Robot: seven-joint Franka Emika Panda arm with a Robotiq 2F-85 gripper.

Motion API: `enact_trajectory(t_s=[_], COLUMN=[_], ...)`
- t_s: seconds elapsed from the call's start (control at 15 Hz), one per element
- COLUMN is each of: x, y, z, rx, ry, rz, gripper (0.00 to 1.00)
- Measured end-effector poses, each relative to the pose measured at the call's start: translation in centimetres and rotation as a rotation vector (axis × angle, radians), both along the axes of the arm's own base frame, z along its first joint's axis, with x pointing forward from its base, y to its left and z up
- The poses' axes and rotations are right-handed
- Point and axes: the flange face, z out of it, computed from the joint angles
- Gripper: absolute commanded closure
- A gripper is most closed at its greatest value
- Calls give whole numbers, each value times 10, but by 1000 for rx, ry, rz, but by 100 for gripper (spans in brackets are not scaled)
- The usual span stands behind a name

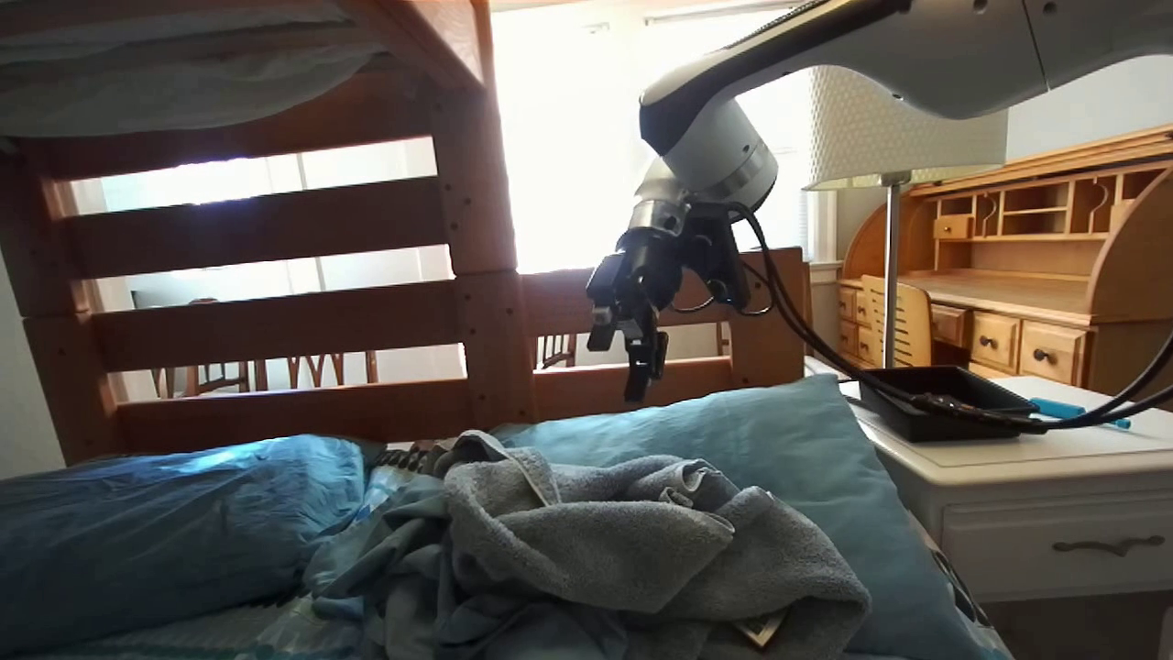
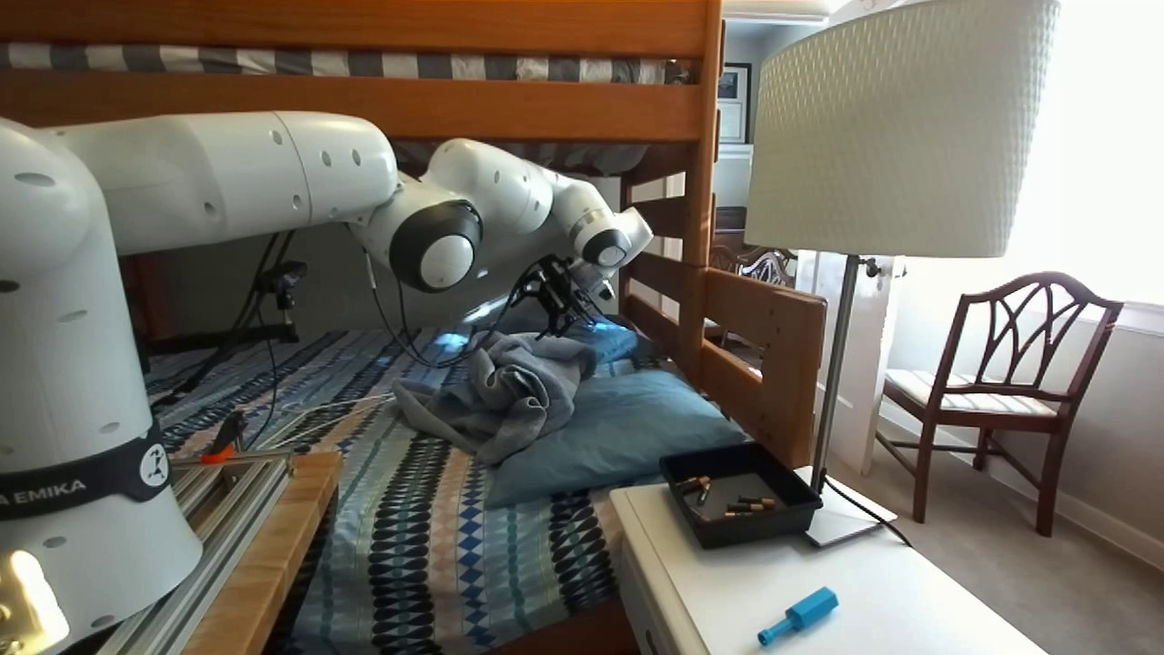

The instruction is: Move the towel to the left

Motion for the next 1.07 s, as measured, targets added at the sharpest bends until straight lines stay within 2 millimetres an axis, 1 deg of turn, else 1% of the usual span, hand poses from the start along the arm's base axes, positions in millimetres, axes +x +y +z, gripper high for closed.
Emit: enact_trajectory(t_s=[0.2,0.27,0.33,0.53,0.67,0.87,1.0,1.07], x=[-8,-9,-6,5,9,9,13,13], y=[-5,-3,3,22,30,32,29,29], z=[3,4,5,5,3,1,6,8], rx=[-4,0,6,6,-33,-146,-218,-223], ry=[41,39,22,-84,-166,-276,-351,-359], rz=[69,63,20,-126,-179,-185,-183,-184], gripper=[0,0,0,0,0,0,0,0])
